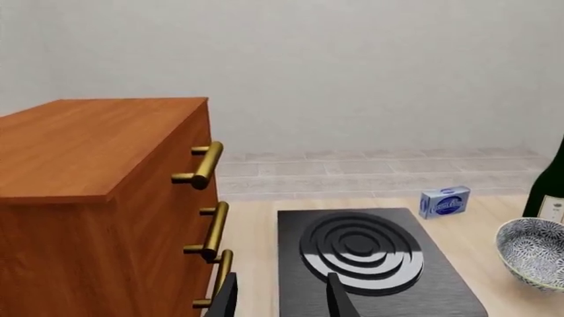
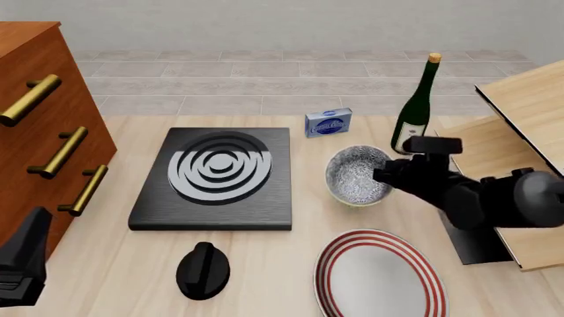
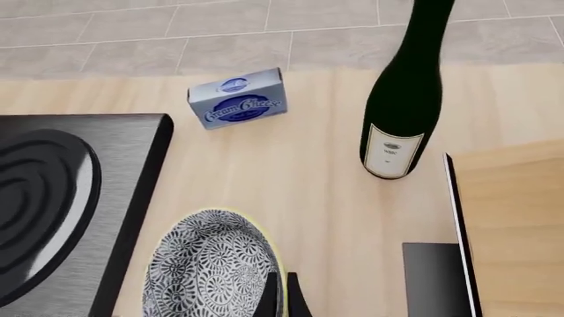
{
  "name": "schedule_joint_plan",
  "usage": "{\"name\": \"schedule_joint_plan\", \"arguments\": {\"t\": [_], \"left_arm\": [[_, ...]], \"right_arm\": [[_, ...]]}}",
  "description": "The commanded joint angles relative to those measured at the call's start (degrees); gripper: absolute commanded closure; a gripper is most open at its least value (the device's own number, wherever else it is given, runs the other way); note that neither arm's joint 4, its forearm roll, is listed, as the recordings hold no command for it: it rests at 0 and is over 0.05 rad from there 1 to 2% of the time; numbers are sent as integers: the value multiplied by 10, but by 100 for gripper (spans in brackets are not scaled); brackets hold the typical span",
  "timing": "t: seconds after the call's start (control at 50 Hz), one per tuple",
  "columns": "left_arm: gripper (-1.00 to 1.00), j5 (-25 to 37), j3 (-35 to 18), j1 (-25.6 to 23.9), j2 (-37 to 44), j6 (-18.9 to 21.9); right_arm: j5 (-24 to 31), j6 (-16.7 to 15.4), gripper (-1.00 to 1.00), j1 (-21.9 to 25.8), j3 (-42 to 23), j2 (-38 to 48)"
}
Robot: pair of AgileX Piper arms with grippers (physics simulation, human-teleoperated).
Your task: Put the bowl on the stove.
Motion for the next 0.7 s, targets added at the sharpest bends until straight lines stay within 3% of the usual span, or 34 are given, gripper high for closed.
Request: {"name": "schedule_joint_plan", "arguments": {"t": [0.02, 0.7], "left_arm": [[-100, 1, -4, 2, 0, -1], [-100, 1, -6, 2, 0, -9]], "right_arm": [[17, 9, 100, 2, -2, -28], [67, 24, 100, 37, -59, -40]]}}
